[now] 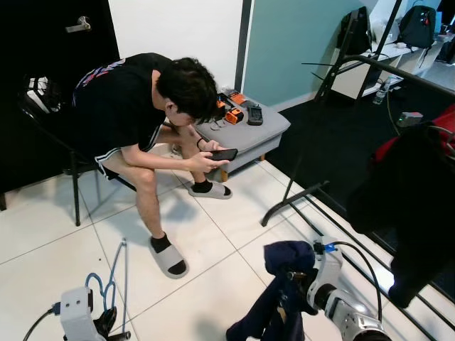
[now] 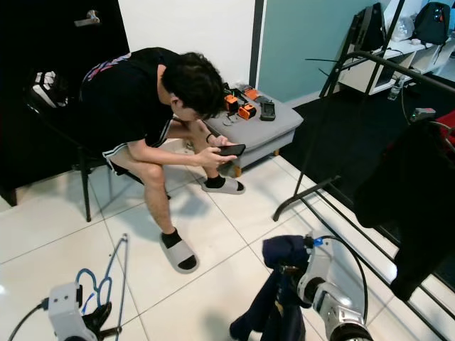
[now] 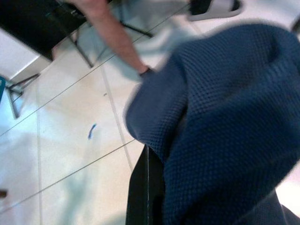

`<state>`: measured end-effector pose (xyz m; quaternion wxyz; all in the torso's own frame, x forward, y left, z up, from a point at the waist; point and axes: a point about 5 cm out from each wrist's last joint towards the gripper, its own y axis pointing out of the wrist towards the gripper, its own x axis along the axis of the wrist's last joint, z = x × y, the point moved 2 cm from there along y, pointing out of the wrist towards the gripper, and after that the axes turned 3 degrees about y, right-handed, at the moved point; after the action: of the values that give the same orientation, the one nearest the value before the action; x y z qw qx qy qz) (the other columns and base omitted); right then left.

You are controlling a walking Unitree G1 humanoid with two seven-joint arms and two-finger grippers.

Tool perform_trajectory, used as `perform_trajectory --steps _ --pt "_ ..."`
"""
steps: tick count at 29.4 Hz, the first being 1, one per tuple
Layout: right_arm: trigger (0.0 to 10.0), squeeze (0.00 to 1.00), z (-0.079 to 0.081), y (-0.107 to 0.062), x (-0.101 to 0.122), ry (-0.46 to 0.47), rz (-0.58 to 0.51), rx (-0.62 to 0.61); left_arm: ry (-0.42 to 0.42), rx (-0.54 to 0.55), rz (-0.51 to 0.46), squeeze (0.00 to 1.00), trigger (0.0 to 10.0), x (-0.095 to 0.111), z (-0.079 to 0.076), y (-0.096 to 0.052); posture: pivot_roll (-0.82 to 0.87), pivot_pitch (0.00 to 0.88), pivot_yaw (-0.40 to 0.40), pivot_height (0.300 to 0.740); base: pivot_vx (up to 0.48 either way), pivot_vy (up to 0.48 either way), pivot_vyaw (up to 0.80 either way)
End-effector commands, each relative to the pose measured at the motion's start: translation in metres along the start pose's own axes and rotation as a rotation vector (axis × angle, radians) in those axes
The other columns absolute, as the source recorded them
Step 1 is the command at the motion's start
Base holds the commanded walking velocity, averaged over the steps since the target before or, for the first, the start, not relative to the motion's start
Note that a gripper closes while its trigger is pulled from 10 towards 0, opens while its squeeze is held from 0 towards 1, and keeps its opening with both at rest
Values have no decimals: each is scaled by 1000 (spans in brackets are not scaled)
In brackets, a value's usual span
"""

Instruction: Hang hanger

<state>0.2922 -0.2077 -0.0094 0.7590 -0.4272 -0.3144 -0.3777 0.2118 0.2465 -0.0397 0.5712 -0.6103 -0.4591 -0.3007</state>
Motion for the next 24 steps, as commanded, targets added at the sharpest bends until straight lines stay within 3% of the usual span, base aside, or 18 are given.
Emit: perform_trajectory --steps 1,24 --pt "10000 0 -1 -1 -2 4 1 0 5 0 31 0 10000 -8 2 -3 2 76 -56 740 0 0 563" --pt "10000 0 -5 -4 -4 10 10 -9 4 -5 29 0 10000 -10 3 -2 -3 79 -61 740 0 0 563"
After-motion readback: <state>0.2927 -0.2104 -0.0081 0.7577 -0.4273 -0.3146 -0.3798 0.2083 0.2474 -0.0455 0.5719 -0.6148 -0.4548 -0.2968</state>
